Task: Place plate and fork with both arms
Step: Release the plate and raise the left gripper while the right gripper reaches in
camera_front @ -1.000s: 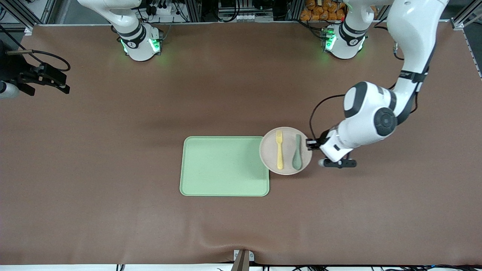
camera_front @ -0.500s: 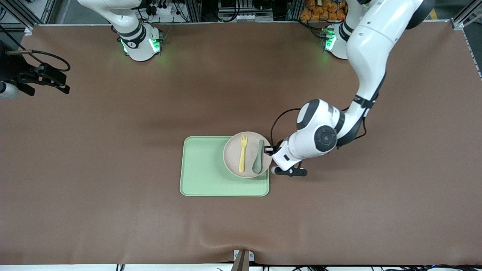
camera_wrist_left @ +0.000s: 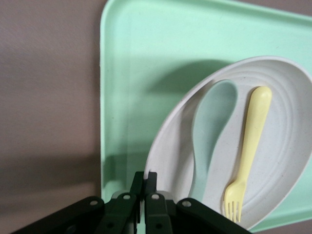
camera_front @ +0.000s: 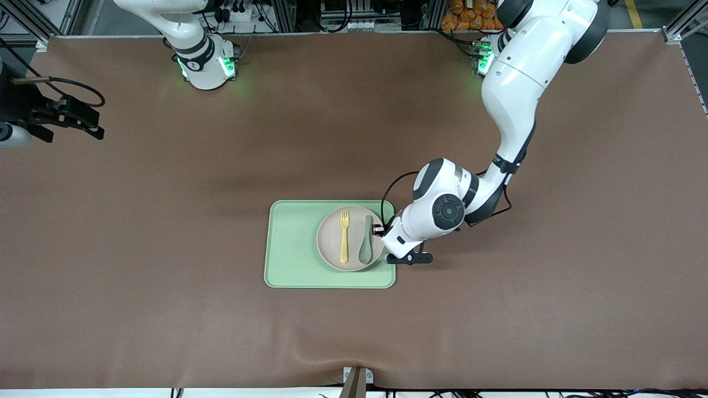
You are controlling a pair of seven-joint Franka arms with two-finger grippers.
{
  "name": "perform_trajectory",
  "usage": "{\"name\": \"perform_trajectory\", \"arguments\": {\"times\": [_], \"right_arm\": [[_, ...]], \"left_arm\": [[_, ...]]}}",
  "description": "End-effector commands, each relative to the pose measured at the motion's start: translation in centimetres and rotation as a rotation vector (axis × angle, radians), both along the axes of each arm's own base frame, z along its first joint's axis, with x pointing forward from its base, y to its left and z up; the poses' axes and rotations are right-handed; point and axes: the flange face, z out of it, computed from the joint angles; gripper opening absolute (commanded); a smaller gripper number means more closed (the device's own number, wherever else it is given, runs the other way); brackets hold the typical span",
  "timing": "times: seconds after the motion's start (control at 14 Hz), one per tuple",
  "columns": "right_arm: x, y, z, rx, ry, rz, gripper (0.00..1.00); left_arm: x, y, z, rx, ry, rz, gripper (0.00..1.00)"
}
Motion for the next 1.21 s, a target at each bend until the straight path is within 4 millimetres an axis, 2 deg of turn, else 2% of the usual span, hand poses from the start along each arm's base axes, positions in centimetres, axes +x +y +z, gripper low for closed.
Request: {"name": "perform_trajectory", "arguments": {"times": [0.0, 0.07, 0.14, 0.29, 0.36, 0.43, 0.5, 0.57, 0.64, 0.79, 1.0, 1.14], "right_arm": [[0.2, 0.0, -0.2, 0.015, 0.004, 0.015, 1.00], [0.2, 0.1, -0.2, 0.015, 0.004, 0.016, 1.00], [0.1, 0.5, -0.2, 0.013, 0.007, 0.024, 1.00], [0.4, 1.4, -1.1, 0.013, 0.027, 0.041, 1.00], [0.4, 2.4, -1.3, 0.015, 0.031, 0.057, 1.00], [0.6, 3.5, -1.6, 0.016, 0.032, 0.076, 1.00], [0.8, 5.0, -2.1, 0.016, 0.037, 0.097, 1.00], [1.0, 6.1, -2.6, 0.024, 0.043, 0.111, 1.00], [1.5, 6.7, -3.5, 0.048, 0.052, 0.115, 1.00], [2.2, 7.5, -4.3, 0.068, 0.062, 0.127, 1.00], [3.7, 9.0, -5.3, 0.079, 0.013, 0.141, 1.00], [4.4, 12.1, -7.5, 0.074, 0.027, 0.181, 1.00]], "left_arm": [[0.4, -0.5, -0.5, 0.006, -0.005, 0.025, 0.00], [0.4, -0.5, -0.5, 0.007, 0.001, 0.042, 0.16], [0.7, -0.3, -0.1, 0.008, 0.006, 0.077, 0.99], [0.9, -0.6, 1.7, 0.003, -0.002, 0.109, 1.00], [1.1, -0.6, 3.3, -0.001, -0.016, 0.114, 1.00], [1.3, -0.7, 5.8, -0.009, -0.041, 0.118, 1.00], [1.7, 0.1, 8.0, -0.006, -0.052, 0.127, 1.00], [2.1, 1.4, 11.1, 0.012, -0.055, 0.122, 1.00], [2.5, 3.2, 14.6, 0.033, -0.063, 0.122, 1.00], [2.8, 6.5, 20.1, 0.072, -0.075, 0.127, 1.00], [3.3, 15.3, 27.0, 0.164, -0.047, 0.171, 1.00], [3.0, 21.5, 30.8, 0.198, -0.008, 0.233, 1.00]]}}
